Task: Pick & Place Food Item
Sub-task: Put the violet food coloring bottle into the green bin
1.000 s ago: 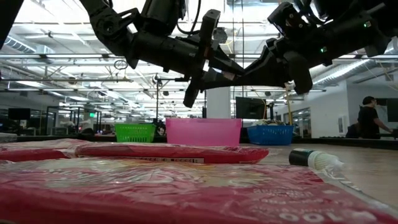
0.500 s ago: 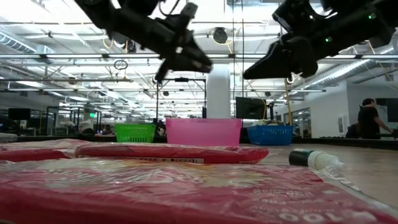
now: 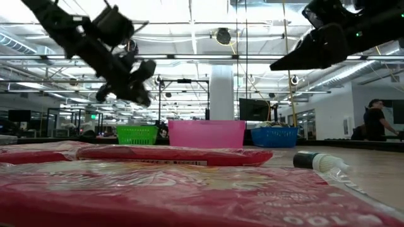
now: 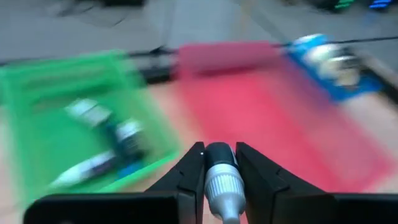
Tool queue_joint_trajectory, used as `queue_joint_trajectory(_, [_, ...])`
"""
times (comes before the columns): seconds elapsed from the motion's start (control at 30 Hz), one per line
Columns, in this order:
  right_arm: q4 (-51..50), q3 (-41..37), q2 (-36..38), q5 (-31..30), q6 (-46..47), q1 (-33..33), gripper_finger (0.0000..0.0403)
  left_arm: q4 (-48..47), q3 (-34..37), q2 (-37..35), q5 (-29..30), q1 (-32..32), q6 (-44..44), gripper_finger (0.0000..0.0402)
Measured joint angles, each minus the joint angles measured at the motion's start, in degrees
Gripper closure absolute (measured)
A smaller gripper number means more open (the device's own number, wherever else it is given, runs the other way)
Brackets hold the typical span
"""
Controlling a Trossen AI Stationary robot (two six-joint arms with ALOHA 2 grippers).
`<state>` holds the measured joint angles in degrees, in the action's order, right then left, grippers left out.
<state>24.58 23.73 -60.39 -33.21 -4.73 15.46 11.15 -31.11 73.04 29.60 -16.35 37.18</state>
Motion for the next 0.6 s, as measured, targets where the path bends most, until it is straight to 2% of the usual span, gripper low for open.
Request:
queue_joint_trajectory(0.27, [0.72, -0.29, 1.47, -0.02, -0.37, -0.02, 0.0289, 0.67, 3.57, 1.45, -5.93, -11.93, 5.17, 0.0325])
queue_joint_trajectory(0.37, [0.50, -0.29, 1.45, -0.02, -0.39, -0.09, 0.0289, 4.18, 3.47, 2.43, -7.52, -13.92, 4.79, 0.0324])
queue_joint_trajectory(0.6, [0.59, -0.29, 1.45, 0.00, -0.39, -0.09, 0.0297, 5.42, 3.53, 4.66, -7.28, -16.30, 3.66, 0.0322])
